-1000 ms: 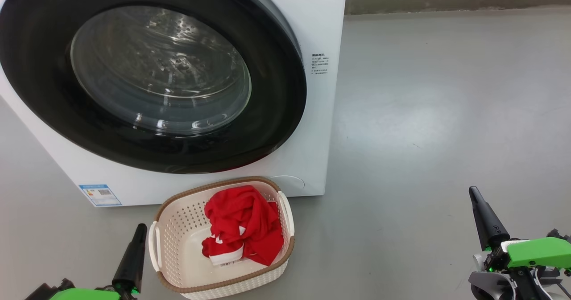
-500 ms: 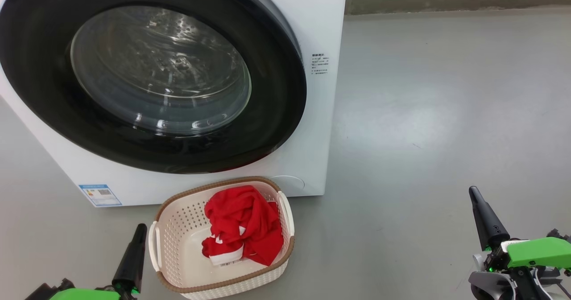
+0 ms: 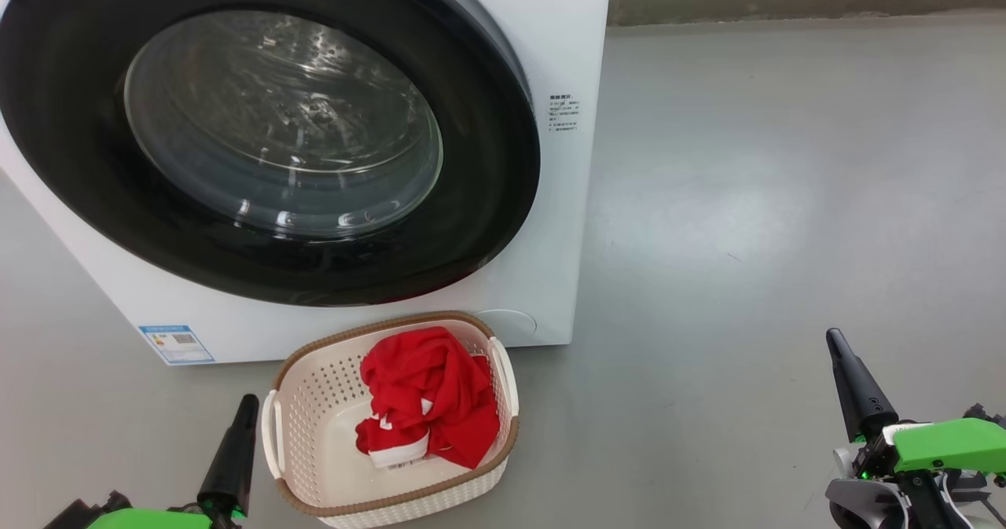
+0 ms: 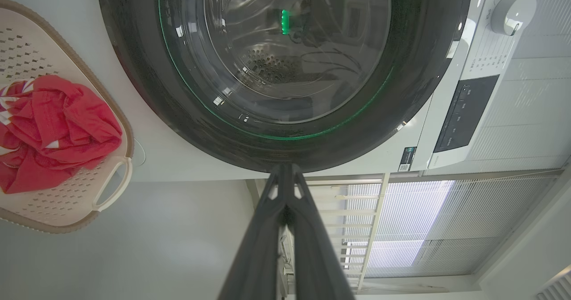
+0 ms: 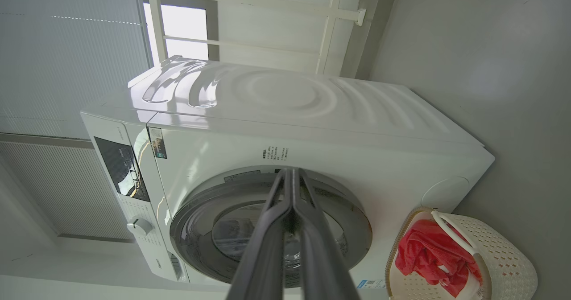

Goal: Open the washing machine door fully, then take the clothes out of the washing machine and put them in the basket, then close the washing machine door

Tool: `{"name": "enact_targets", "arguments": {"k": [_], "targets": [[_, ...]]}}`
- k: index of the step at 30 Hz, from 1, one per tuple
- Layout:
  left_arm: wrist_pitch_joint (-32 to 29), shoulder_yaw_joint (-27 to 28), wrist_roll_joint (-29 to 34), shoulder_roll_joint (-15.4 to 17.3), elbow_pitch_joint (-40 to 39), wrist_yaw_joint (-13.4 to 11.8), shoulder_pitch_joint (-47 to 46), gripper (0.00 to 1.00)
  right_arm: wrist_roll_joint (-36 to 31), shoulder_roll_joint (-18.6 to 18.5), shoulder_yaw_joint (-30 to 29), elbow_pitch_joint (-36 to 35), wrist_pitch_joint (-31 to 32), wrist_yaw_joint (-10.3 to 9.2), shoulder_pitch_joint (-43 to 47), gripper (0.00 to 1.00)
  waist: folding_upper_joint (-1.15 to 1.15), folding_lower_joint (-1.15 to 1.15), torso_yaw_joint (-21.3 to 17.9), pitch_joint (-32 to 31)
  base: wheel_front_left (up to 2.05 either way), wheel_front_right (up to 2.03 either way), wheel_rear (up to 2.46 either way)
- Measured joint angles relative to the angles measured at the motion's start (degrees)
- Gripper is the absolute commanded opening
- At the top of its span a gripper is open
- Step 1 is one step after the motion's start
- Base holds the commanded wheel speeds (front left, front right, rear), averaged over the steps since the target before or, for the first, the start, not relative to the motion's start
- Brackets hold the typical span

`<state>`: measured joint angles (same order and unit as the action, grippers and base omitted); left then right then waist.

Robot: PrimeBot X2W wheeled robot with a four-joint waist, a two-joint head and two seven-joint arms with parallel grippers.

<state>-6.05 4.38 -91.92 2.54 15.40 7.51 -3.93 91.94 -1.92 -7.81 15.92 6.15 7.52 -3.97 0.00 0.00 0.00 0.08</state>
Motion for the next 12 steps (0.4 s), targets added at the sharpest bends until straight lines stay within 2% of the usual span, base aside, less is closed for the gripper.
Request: {"name": "enact_targets", "arguments": {"k": [12], "targets": [[0.0,0.0,0.0,0.0,0.0,0.0,0.0,0.00,0.0,0.0,0.0,0.0,0.0,0.00,0.0,0.00,0.00,0.00,0.0,0.0,0.00,0.00,0.00]]}}
